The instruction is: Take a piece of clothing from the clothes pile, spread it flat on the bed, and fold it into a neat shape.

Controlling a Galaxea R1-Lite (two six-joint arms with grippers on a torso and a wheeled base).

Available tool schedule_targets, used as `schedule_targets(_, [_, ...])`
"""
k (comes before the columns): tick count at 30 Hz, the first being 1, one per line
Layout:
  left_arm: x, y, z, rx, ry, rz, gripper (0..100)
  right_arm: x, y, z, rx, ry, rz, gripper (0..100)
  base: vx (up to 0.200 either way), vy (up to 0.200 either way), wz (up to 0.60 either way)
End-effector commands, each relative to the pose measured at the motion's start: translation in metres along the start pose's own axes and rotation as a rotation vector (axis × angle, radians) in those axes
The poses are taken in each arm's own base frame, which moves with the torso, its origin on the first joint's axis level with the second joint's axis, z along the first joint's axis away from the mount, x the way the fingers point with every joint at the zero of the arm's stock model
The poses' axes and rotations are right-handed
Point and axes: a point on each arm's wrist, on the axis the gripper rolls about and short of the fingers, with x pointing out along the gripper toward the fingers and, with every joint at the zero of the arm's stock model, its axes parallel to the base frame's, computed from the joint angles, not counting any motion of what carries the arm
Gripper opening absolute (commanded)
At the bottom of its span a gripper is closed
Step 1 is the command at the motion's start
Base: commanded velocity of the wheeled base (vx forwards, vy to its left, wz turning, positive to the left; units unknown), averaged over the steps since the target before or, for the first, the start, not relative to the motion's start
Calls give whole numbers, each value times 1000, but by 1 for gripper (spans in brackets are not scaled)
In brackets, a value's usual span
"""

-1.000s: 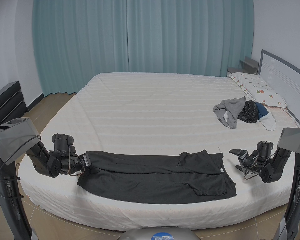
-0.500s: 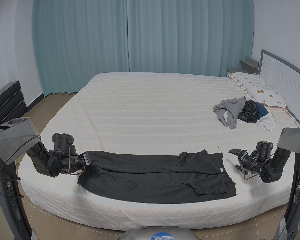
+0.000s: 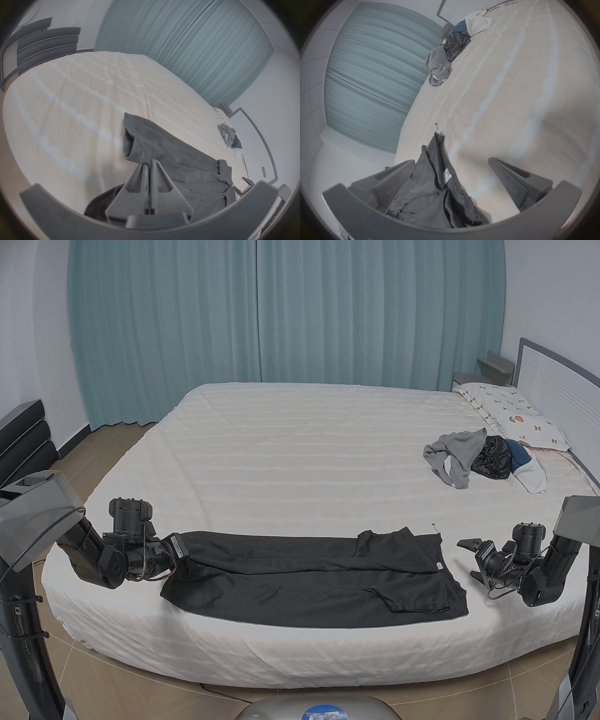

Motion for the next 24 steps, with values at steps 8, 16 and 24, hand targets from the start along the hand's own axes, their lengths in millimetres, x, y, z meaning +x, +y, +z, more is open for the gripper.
schedule_targets(8, [-1, -11, -3, -9, 3, -21, 0, 1, -1, -1, 1, 5, -3, 100, 0, -200, 0])
schedule_targets(16, [-5, -27, 2, -30, -26, -38, 0, 1, -3, -3, 3, 9, -9, 100, 0, -200, 0])
schedule_targets(24, [-8, -45, 8, -11, -67, -35, 0, 1, -3, -4, 3, 13, -10, 100, 0, -200, 0])
